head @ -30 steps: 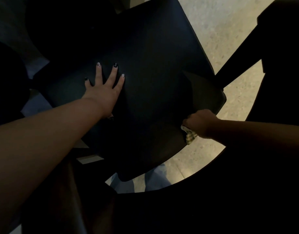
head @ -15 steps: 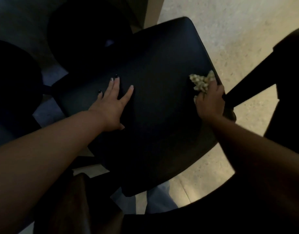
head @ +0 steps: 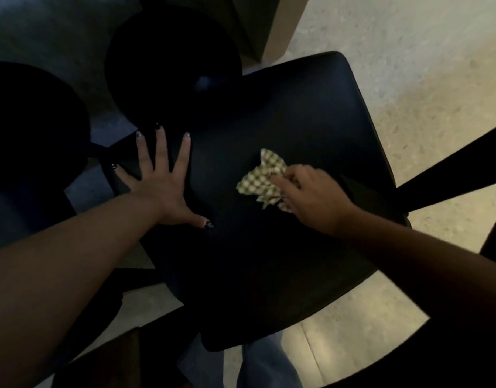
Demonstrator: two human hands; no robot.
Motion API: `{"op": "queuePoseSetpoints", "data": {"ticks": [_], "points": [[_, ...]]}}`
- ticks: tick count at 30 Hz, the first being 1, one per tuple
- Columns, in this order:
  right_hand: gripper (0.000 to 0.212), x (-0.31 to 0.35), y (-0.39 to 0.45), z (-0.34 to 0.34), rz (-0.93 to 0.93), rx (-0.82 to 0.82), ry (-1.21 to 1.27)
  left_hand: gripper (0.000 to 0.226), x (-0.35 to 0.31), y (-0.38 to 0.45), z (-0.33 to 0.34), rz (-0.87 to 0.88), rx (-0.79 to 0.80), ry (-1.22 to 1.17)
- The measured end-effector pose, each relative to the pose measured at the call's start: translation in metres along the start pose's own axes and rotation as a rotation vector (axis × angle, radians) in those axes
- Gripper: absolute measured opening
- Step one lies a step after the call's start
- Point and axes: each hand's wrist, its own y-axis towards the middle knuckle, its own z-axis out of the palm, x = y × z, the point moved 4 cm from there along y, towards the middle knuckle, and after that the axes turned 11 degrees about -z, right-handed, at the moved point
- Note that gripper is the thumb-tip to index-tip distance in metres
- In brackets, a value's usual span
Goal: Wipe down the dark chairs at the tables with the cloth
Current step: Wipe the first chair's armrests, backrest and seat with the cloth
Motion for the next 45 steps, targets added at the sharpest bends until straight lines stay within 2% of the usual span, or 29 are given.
{"op": "queuePoseSetpoints", "data": {"ticks": [2,3,6,8,10,12,15,17,19,22,24,26,28,31,32,34,36,40,43,45], "points": [[0.04,-0.031,0.008,-0.009,0.142,-0.109,-0.007,0.163,0.002,0.005,0.001,-0.009,0.027,-0.018],[0.038,-0.047,0.011,-0.014,0.325,-0.193,0.044,0.163,0.003,0.006,0.001,-0.013,0.039,-0.023],[0.047,-0.082,0.023,-0.017,1.024,-0.476,0.306,0.165,0.001,0.009,0.001,-0.04,0.058,-0.013],[0.056,-0.077,0.047,-0.015,1.251,-0.558,0.395,0.167,0.0,0.011,0.003,-0.058,0.062,0.0],[0.06,-0.052,0.076,-0.017,1.193,-0.568,0.372,0.168,-0.001,0.012,0.004,-0.071,0.067,0.0],[0.06,-0.017,0.103,-0.018,0.881,-0.491,0.357,0.169,-0.001,0.013,0.005,-0.078,0.067,0.01],[0.055,0.022,0.123,-0.015,0.274,-0.225,0.172,0.17,-0.001,0.015,0.006,-0.09,0.074,0.016],[0.059,0.006,0.124,-0.018,0.119,-0.148,0.057,0.17,0.0,0.016,0.007,-0.088,0.068,0.016],[0.062,-0.033,0.123,-0.024,0.181,-0.103,-0.002,0.17,0.001,0.018,0.008,-0.089,0.061,0.018],[0.059,-0.092,0.11,-0.038,0.479,-0.186,-0.004,0.171,0.002,0.021,0.01,-0.081,0.045,0.011],[0.054,-0.102,0.111,-0.043,0.701,-0.281,0.091,0.172,0.003,0.023,0.011,-0.079,0.041,0.007],[0.05,-0.086,0.131,-0.042,0.851,-0.308,0.16,0.173,0.003,0.024,0.011,-0.081,0.046,0.004],[0.049,-0.05,0.166,-0.041,0.776,-0.28,0.172,0.173,0.003,0.024,0.012,-0.103,0.058,0.006],[0.044,0.012,0.216,-0.038,0.388,-0.155,0.182,0.17,0.003,0.025,0.011,-0.131,0.089,0.027],[0.042,0.019,0.224,-0.039,0.298,-0.118,0.185,0.169,0.002,0.026,0.011,-0.127,0.098,0.031],[0.038,0.005,0.223,-0.044,0.236,-0.085,0.152,0.17,0.001,0.026,0.011,-0.116,0.098,0.018],[0.035,-0.038,0.209,-0.046,0.315,-0.072,0.085,0.171,0.002,0.024,0.011,-0.101,0.08,-0.003],[0.036,-0.124,0.152,-0.052,0.602,-0.114,-0.007,0.171,0.001,0.023,0.012,-0.062,0.062,-0.022],[0.04,-0.125,0.147,-0.052,0.78,-0.199,0.062,0.172,0.001,0.024,0.011,-0.064,0.061,-0.026],[0.045,-0.094,0.161,-0.048,0.804,-0.233,0.138,0.171,0.001,0.024,0.011,-0.069,0.068,-0.025]]}}
